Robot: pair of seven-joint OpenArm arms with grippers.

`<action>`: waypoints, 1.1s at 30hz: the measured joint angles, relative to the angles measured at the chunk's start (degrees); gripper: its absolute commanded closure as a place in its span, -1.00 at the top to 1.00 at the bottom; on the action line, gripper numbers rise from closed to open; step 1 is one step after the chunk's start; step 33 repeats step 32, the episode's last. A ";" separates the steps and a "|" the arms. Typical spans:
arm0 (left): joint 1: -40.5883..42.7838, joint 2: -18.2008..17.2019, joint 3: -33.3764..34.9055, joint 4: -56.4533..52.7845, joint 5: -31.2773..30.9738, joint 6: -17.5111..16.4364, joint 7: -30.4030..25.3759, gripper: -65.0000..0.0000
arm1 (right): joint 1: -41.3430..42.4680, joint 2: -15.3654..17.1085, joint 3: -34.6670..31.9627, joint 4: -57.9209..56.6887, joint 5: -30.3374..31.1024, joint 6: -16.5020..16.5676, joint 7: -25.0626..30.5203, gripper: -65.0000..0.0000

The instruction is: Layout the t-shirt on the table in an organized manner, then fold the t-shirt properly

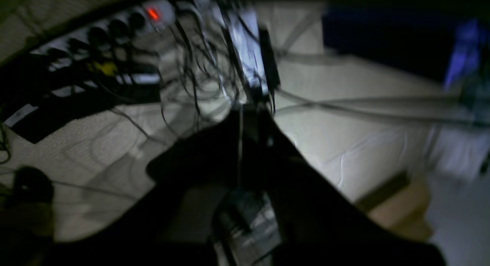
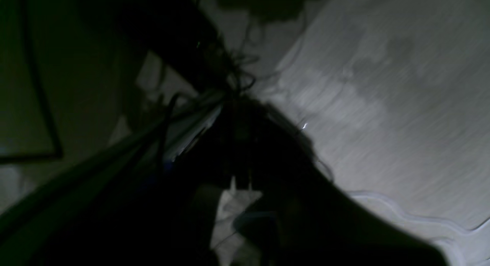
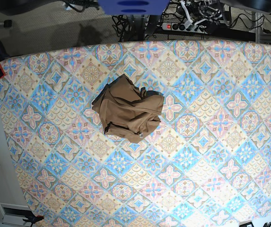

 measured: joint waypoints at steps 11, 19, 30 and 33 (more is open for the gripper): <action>-6.27 0.63 0.02 -4.42 7.67 21.94 13.05 -1.00 | 8.55 12.09 0.22 -19.65 -1.25 -8.76 0.48 -1.00; -7.50 2.10 0.02 -5.20 7.67 26.27 14.34 -1.00 | 8.37 12.85 0.00 -20.61 -7.23 -26.95 0.13 -1.00; -8.24 6.16 0.00 -5.01 7.43 26.27 13.49 -1.00 | 18.60 12.37 -0.04 -20.31 -20.74 -26.40 1.64 -1.00; -8.02 7.23 0.00 -5.01 7.43 26.29 13.49 -1.00 | 17.68 12.85 -0.04 -20.35 -24.11 -26.69 1.14 -1.00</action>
